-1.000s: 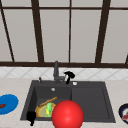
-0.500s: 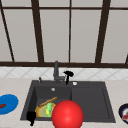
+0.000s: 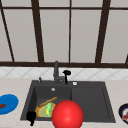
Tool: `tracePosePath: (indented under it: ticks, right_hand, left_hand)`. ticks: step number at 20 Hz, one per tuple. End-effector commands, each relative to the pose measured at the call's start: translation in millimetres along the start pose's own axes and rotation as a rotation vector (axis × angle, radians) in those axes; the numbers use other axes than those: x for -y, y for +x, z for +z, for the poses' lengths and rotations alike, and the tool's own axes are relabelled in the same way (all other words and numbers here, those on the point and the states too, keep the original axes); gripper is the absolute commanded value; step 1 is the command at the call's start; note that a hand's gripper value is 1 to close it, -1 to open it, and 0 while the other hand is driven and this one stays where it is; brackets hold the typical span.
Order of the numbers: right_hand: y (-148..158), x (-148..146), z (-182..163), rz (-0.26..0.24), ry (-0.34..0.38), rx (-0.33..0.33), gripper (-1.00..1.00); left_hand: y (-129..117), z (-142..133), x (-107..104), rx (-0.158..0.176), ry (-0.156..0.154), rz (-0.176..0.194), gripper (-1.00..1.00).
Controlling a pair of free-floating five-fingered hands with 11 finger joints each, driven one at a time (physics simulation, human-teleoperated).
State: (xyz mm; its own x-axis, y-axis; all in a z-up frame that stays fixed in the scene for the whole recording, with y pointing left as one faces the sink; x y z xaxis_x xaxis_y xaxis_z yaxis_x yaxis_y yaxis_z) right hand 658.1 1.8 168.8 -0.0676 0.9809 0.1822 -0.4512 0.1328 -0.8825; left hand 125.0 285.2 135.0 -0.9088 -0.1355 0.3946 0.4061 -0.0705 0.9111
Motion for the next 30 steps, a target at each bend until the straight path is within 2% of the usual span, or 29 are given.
tracePosePath:
  ticks: [1, 2, 4, 7, 8, 9, 11, 16, 21, 30]
  right_hand:
    - [10.5, -9.7, -10.2, 0.074, 0.038, -0.025, -1.0]
    - [12.7, -14.3, -15.1, 0.109, 0.021, -0.03, -1.0]
    - [11.8, -17.5, -18.1, 0.135, -0.003, -0.032, -1.0]
    - [9.5, -18.1, -20.8, 0.138, -0.023, -0.032, -1.0]
    - [6.7, -21.8, -23.1, 0.121, -0.015, -0.023, 1.0]
    - [4.1, -23.7, -23.7, 0.135, -0.021, -0.02, 1.0]
    - [-2.9, -27.5, -22.3, 0.101, -0.052, -0.015, 1.0]
    - [-12.1, -29.5, -21.6, 0.066, -0.168, -0.007, 1.0]
    - [-13.9, -35.0, -16.2, 0.073, -0.233, 0.011, 1.0]
    - [-17.3, -51.2, -12.1, 0.069, -0.419, 0.006, 1.0]
  left_hand:
    - [0.0, 0.0, 0.0, 0.0, 0.0, 0.0, 0.0]
    - [0.0, 0.0, 0.0, 0.0, 0.0, 0.0, 0.0]
    - [0.0, 0.0, 0.0, 0.0, 0.0, 0.0, 0.0]
    - [0.0, 0.0, 0.0, 0.0, 0.0, 0.0, 0.0]
    - [0.0, 0.0, 0.0, 0.0, 0.0, 0.0, 0.0]
    - [0.0, 0.0, 0.0, 0.0, 0.0, 0.0, 0.0]
    - [0.0, 0.0, 0.0, 0.0, 0.0, 0.0, 0.0]
    - [0.0, 0.0, 0.0, 0.0, 0.0, 0.0, 0.0]
    - [0.0, 0.0, 0.0, 0.0, 0.0, 0.0, 0.0]
    - [0.0, 0.0, 0.0, 0.0, 0.0, 0.0, 0.0]
